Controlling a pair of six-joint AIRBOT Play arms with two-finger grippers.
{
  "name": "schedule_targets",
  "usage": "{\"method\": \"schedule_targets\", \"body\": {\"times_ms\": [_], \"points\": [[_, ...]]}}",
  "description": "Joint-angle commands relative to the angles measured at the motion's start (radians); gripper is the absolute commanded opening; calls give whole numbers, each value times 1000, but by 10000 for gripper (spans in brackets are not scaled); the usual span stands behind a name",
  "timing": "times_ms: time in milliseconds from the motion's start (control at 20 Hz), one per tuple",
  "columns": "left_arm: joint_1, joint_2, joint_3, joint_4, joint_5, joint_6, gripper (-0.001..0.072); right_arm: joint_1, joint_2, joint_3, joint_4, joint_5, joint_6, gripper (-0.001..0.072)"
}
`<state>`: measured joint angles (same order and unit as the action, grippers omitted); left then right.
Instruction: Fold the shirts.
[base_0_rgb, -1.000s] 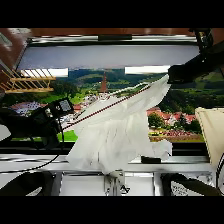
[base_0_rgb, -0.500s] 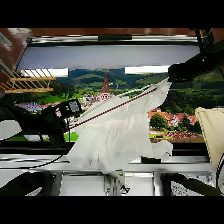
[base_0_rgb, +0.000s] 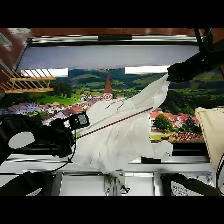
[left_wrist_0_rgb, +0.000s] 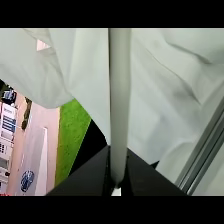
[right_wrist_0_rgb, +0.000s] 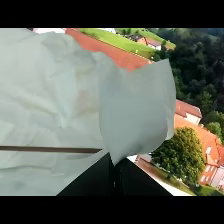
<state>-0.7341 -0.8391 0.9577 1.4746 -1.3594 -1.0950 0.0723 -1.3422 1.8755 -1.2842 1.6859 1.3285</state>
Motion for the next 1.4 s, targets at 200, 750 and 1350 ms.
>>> {"method": "schedule_targets", "body": {"times_ms": [200,750,1350], "points": [[73,21,-23,27,29,-85,40,0,78,2,43,13,-89,66],[-19,-86,-23,-54,233,31,41,43,88,2,201,59,-130,66],[66,-116,-164,-256,256,43,40,277,172,2,-44,-9,-117,66]]}}
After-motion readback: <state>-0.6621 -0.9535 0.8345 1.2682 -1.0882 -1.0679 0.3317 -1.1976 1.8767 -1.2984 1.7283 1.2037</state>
